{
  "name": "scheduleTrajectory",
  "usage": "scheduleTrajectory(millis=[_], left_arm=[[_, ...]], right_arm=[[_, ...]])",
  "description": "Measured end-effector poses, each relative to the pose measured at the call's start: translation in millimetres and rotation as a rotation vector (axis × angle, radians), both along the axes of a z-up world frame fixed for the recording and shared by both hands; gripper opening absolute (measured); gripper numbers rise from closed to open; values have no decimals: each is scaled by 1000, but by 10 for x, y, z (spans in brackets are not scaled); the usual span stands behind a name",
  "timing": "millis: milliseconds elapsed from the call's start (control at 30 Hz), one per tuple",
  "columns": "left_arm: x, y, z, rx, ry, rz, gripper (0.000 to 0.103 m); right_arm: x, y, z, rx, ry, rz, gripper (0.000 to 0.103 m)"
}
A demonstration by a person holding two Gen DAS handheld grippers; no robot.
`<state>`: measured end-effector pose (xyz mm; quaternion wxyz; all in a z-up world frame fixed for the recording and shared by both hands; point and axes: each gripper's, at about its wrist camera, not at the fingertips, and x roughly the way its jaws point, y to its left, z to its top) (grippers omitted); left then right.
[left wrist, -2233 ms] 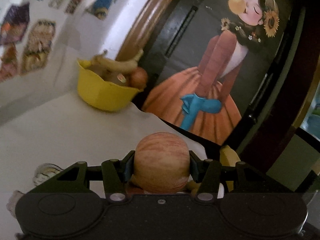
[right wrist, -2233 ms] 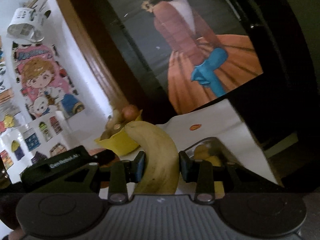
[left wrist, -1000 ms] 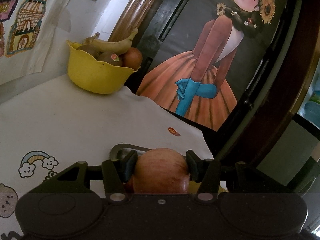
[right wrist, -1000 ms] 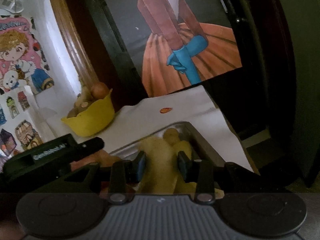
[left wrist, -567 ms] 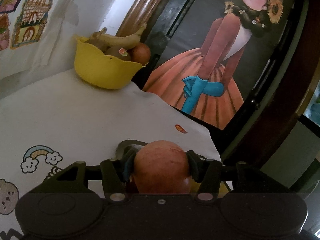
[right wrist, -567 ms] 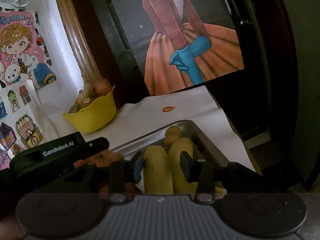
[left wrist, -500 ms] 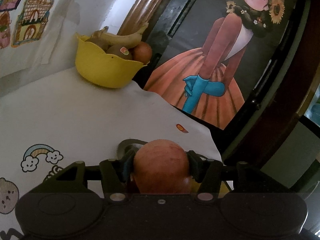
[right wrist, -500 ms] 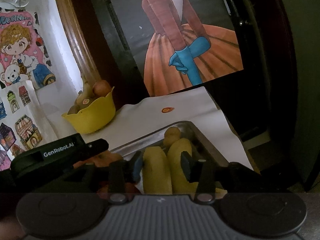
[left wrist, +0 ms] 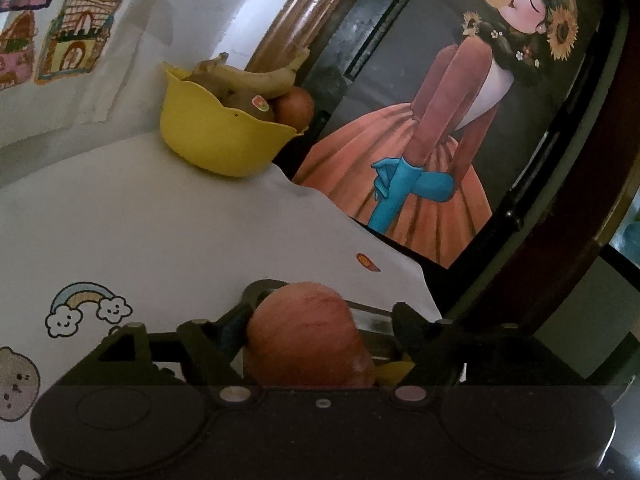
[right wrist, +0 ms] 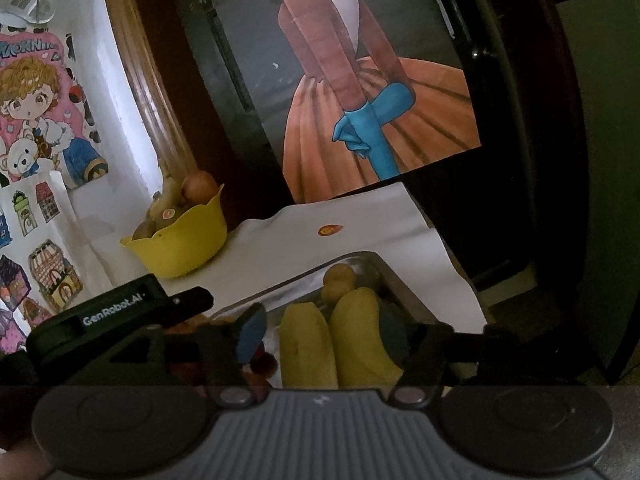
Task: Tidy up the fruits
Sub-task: 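Open the right tool to set the banana in the tray while the left tool lowers the apple, then lower the red apple into the tray and open the left tool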
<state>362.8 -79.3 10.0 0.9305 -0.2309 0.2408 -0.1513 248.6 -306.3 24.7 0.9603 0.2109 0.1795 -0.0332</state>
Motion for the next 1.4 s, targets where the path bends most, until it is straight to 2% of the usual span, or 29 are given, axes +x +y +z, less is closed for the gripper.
scheduleTrajectory(millis=[300, 533, 1067, 1400], left_arm=[[26, 61, -53, -19, 38, 19, 87], [-13, 60, -39, 4, 14, 19, 95], [-54, 85, -55, -18, 9, 25, 97], [-73, 93, -62, -32, 9, 46, 102]], right_arm=[[-3, -15, 2, 2, -2, -3, 82], [-2, -20, 10, 0, -4, 2, 85], [-6, -14, 8, 2, 1, 3, 89], [-16, -7, 3, 1, 2, 4, 90]])
